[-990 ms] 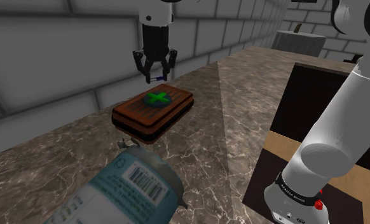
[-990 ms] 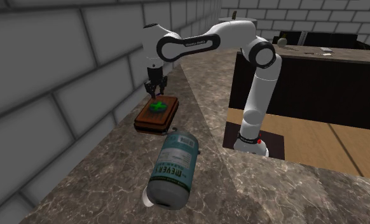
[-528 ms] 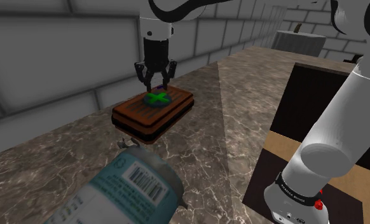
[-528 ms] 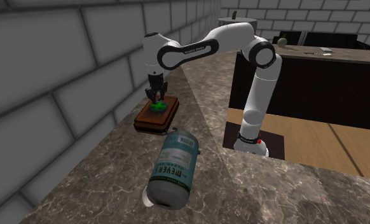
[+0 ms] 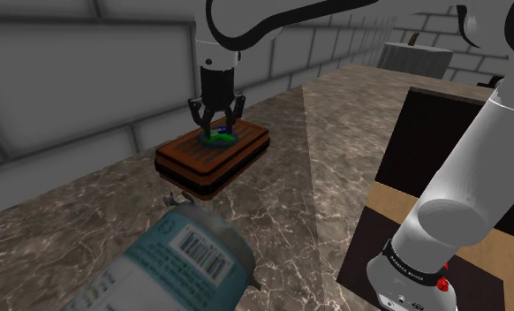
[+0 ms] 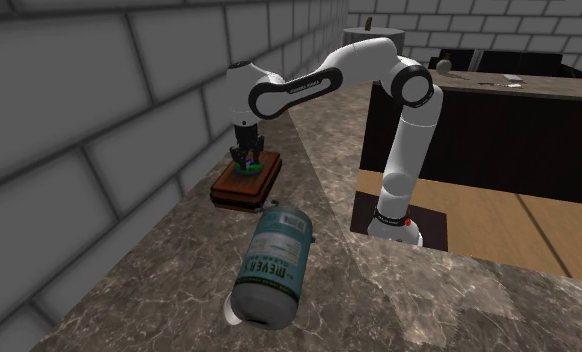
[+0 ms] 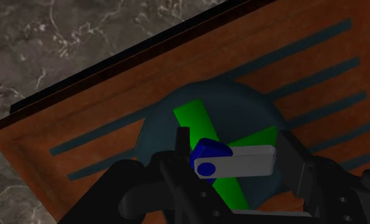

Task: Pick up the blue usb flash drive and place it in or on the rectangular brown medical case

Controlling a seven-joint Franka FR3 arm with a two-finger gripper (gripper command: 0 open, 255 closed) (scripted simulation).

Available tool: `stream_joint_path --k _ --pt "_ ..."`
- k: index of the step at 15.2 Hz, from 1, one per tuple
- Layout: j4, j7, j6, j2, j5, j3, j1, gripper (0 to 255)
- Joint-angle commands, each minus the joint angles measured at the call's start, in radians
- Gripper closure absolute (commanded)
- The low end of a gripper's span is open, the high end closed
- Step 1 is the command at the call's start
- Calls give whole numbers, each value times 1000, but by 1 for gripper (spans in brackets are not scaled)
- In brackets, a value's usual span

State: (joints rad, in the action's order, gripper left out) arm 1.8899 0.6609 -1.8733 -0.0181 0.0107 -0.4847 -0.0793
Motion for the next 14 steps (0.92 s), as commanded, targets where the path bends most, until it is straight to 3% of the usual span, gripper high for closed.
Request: stream_joint_path --k 1,4,5,10,14 --pt "1 0 -1 0 0 0 0 255" --pt "1 0 -1 0 0 0 0 255" --pt "1 0 -1 0 0 0 0 0" --pt "1 0 -1 0 0 0 0 0" --pt "-121 -1 126 -5 2 1 -1 0"
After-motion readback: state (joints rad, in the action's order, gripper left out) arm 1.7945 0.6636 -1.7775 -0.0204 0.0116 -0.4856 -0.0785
